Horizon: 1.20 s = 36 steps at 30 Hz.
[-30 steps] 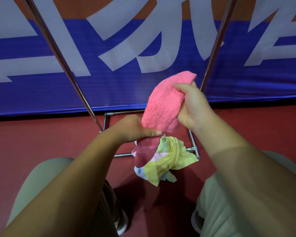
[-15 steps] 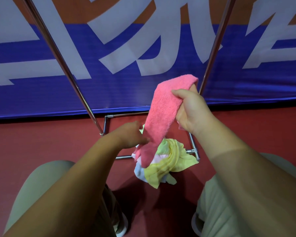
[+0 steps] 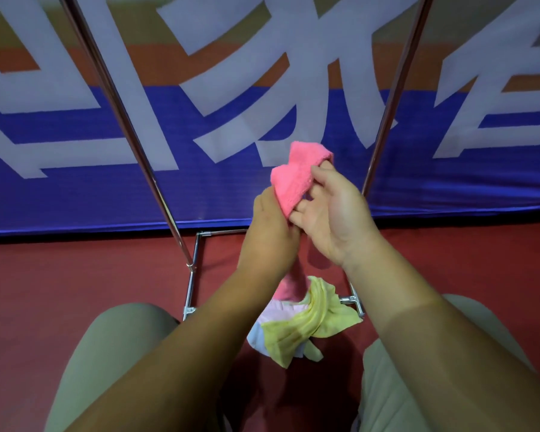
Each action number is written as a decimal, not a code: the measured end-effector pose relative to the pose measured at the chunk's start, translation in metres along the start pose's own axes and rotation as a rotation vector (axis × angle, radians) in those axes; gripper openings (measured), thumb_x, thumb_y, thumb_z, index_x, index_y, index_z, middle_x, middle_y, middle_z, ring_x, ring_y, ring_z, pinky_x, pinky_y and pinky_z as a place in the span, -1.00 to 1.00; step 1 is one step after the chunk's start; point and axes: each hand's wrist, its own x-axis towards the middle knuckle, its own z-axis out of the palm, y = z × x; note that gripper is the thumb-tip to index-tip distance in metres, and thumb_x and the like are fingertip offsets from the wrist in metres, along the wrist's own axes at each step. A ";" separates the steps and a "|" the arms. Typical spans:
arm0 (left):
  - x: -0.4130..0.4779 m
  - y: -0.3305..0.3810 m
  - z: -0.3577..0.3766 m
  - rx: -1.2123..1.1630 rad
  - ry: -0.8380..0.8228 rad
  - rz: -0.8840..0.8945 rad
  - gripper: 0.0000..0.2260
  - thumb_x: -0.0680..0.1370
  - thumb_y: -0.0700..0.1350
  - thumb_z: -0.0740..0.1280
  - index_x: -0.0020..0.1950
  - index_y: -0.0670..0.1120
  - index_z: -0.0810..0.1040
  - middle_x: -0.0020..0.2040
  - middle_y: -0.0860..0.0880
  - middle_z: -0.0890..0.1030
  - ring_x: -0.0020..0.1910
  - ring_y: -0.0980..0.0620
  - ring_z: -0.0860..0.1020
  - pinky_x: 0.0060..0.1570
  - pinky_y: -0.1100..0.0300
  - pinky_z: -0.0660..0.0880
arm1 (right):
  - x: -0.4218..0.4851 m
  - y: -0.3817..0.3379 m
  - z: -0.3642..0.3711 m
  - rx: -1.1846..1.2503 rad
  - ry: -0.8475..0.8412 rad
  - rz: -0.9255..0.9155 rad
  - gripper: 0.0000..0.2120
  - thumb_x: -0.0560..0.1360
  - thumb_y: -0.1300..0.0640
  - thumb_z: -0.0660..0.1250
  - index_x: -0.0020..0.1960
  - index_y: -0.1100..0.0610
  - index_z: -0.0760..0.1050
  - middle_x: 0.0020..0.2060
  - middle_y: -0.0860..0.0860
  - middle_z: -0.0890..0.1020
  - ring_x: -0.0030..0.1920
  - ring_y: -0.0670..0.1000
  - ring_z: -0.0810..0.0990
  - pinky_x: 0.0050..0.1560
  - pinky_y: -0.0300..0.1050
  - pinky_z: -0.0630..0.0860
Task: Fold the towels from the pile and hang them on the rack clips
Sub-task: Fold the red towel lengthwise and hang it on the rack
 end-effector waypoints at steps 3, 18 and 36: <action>0.012 0.015 -0.018 0.089 0.112 -0.007 -0.80 0.59 -0.26 0.26 0.16 -0.04 0.51 0.01 0.00 0.60 -0.08 0.00 0.58 -0.09 -0.02 0.55 | -0.008 -0.020 0.011 -0.116 0.035 -0.050 -0.47 0.75 0.23 0.06 0.69 -0.01 0.34 0.55 0.13 0.53 0.39 0.27 0.67 0.47 0.35 0.53; 0.036 0.141 -0.177 0.446 0.242 0.352 -0.79 0.58 0.02 0.39 0.21 0.16 0.59 0.03 0.06 0.72 0.06 -0.17 0.66 -0.13 -0.08 0.60 | -0.043 -0.086 0.089 -1.499 0.213 -0.490 -0.56 0.48 -0.17 0.49 0.23 -0.07 0.39 0.14 -0.02 0.55 0.04 0.09 0.60 0.02 0.08 0.57; 0.062 0.134 -0.301 0.867 0.418 0.205 -0.57 0.55 -0.34 0.33 0.37 -0.03 0.42 0.18 -0.13 0.56 -0.03 -0.29 0.65 -0.28 -0.02 0.42 | -0.025 -0.118 0.247 -1.813 -0.047 -0.666 -0.85 0.64 0.18 0.18 -0.03 0.07 0.50 -0.13 0.05 0.60 -0.14 0.15 0.61 -0.06 0.16 0.67</action>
